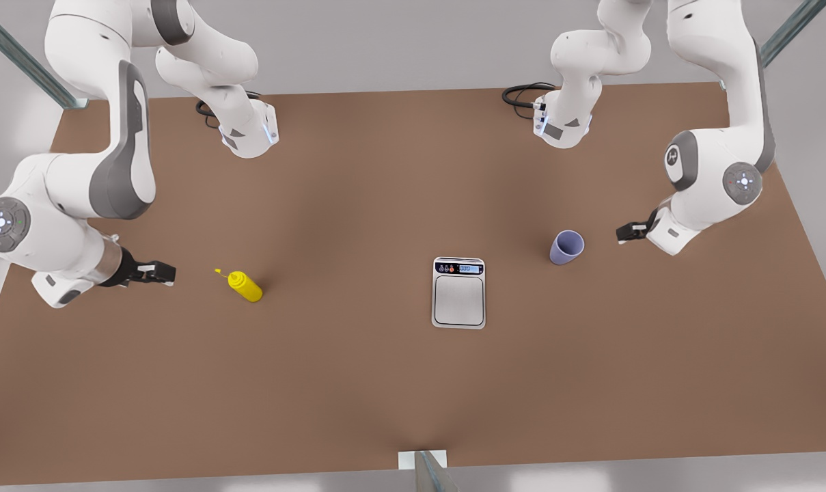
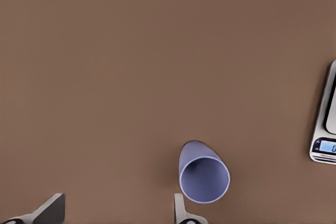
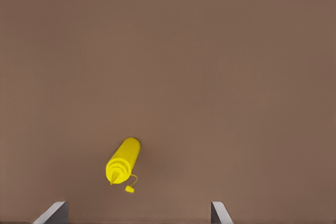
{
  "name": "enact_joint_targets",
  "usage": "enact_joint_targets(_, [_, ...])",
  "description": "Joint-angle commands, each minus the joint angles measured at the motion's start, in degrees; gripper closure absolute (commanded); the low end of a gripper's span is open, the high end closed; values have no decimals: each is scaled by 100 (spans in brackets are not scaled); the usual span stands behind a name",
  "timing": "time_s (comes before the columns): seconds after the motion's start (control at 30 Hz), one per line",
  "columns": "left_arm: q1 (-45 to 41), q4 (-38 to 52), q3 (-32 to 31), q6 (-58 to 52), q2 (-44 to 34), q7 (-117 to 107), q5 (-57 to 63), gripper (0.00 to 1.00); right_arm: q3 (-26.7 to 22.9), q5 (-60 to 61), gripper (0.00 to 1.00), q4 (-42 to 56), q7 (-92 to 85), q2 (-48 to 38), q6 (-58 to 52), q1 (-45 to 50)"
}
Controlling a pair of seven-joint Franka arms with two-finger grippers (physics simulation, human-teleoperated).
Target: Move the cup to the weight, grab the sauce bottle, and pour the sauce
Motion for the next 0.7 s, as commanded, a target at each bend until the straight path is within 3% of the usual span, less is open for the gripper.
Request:
enact_joint_targets(0.0, [-218,-51,4,40,-5,-20,5,0,0,3,0,0,-2,19,9,6])
enact_joint_targets(0.17, [-447,-1256,-14,1165,-287,-196,5,0,9,100,0,-88,-2,36,35,33])
enact_joint_targets(0.47, [-895,-1721,-14,1913,-58,-618,-3,0,9,91,0,-97,-2,142,70,41])
enact_joint_targets(0.67, [-895,-1836,39,1956,-32,-600,14,10,9,91,0,-88,-2,168,70,59])
